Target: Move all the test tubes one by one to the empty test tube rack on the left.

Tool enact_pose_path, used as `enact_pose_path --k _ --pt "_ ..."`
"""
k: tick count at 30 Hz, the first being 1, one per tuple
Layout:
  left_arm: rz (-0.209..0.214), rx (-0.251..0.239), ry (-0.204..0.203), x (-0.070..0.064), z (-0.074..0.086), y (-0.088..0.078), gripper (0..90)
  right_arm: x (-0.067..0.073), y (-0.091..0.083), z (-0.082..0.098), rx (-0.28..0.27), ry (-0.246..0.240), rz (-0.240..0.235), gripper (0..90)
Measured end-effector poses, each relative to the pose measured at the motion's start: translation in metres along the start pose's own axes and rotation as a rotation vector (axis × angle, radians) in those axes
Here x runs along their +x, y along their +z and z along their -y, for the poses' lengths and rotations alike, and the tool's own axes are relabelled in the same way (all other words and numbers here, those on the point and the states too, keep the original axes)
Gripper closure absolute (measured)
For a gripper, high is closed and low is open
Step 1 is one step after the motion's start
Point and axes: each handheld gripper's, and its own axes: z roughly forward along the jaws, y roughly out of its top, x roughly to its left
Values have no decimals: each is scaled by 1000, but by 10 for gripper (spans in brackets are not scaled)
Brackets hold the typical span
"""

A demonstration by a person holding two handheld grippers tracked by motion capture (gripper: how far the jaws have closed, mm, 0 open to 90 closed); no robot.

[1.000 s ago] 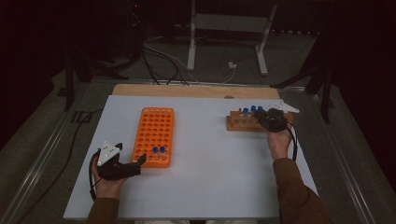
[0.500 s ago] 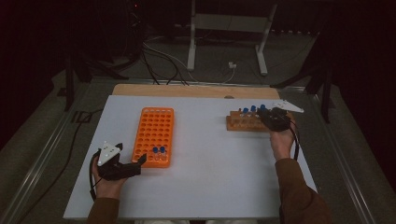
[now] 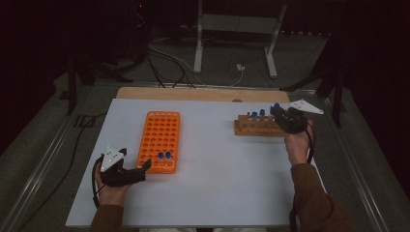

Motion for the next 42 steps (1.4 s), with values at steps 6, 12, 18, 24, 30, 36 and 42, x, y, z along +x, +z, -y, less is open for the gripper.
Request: enact_pose_path --k 6,12,18,24,30,36,42 --pt "-1 1 -1 0 0 0 6 1 -9 -6 -21 -12 -2 770" --pt "-2 2 -1 0 0 0 6 6 -17 -14 -38 -37 -22 770" --pt "0 0 -1 1 0 0 6 14 -20 -14 -35 -57 -53 770" --pt "3 5 -4 1 0 0 7 25 -21 -14 -33 -62 -103 769" --pt "5 0 -2 0 -1 -1 7 39 -20 -13 -24 -65 -163 769" --pt "9 -2 3 0 -4 -2 7 57 -19 -15 -25 -74 -219 769" --pt "32 5 9 -2 -10 -4 7 76 -13 -19 -30 -66 -283 769"
